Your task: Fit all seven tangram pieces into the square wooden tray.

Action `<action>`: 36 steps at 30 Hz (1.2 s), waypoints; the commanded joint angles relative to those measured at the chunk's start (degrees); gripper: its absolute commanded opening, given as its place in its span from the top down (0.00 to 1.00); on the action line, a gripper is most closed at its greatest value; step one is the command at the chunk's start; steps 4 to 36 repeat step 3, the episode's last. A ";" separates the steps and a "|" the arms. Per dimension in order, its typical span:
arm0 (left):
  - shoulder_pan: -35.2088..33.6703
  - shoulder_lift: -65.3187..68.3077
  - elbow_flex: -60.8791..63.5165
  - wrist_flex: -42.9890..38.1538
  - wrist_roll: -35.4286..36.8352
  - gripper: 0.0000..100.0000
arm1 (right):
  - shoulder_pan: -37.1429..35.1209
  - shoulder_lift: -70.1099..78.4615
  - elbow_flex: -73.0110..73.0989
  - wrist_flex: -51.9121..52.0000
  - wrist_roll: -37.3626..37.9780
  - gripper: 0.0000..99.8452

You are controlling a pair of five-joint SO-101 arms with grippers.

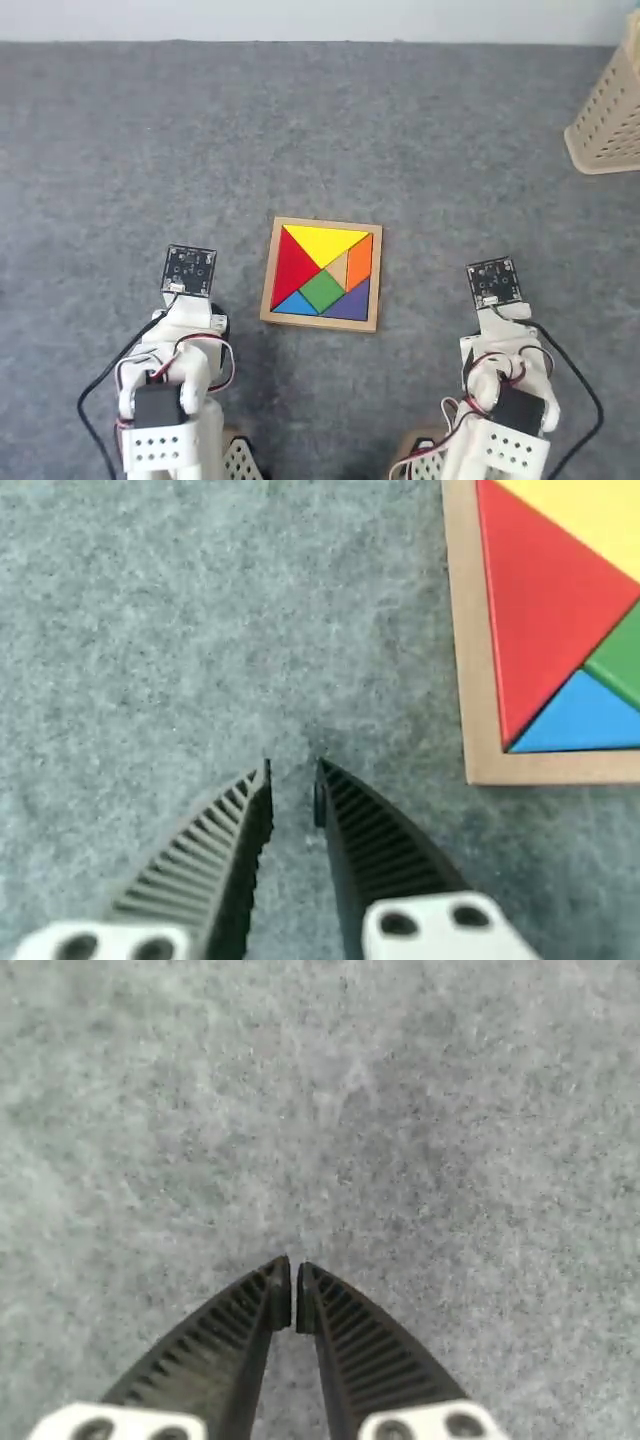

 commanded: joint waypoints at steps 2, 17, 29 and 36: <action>0.09 -1.23 -0.57 0.00 0.44 0.93 | 0.66 -0.92 1.05 0.66 0.70 0.99; 0.09 -1.23 -0.57 0.00 0.44 0.93 | 0.66 -0.92 1.05 0.66 0.70 0.99; 0.09 -1.23 -0.57 0.00 0.44 0.93 | 0.66 -0.92 1.05 0.66 0.70 0.99; 0.09 -1.23 -0.57 0.00 0.44 0.93 | 0.66 -0.92 1.05 0.66 0.70 0.99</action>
